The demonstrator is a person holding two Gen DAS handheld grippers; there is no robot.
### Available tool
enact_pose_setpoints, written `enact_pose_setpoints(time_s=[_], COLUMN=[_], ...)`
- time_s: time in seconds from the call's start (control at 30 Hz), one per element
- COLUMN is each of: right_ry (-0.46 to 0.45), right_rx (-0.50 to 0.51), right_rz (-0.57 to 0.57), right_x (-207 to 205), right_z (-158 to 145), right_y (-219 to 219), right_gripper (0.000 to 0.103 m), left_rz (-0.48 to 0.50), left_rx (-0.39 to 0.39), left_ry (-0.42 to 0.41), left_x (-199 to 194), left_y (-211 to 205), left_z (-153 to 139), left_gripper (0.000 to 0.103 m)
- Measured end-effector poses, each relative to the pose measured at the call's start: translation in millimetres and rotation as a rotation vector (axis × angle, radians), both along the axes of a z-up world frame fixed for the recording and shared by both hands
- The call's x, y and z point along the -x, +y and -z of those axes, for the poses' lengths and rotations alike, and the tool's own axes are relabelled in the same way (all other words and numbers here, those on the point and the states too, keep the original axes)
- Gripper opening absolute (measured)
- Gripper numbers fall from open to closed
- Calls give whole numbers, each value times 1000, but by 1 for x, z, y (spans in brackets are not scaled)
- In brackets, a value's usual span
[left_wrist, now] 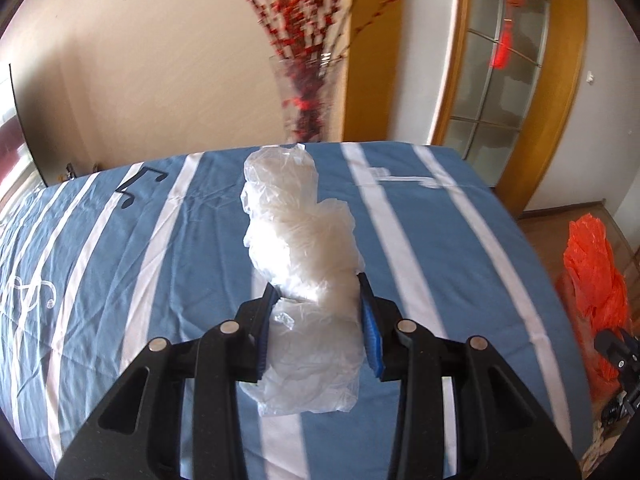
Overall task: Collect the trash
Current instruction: 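Carry both bags over the wastebasket and open both tools to release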
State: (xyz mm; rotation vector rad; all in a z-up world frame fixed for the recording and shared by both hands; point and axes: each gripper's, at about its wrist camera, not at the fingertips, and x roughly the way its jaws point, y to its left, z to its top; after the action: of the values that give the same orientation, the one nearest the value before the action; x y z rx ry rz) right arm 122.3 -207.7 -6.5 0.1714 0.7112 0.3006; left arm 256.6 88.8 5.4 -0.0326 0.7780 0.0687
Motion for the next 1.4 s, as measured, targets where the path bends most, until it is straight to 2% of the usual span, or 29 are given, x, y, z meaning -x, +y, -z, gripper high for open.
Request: enact_pose_setpoints(time_s=[0.4,0.73,1.0,1.4], right_ry=[-49,-71,-63,-40], right_rx=[-53,-60,-73,-117], right_rz=[111,181,255,367], right_x=[44,64,70,73], right_z=[-12,-13,-7,4], right_y=[-58,-95,-127,-177], right_gripper=[26,26,26,26], left_rz=[138,235,318,439], left_rx=[-19,-16,18,116], left_ry=[-47,-39,-14,40], left_x=[39,52,53,54], left_y=[-77,-136,-181,-247], left_z=[-22,-18,-10,6], left_gripper=[39,39,39,39])
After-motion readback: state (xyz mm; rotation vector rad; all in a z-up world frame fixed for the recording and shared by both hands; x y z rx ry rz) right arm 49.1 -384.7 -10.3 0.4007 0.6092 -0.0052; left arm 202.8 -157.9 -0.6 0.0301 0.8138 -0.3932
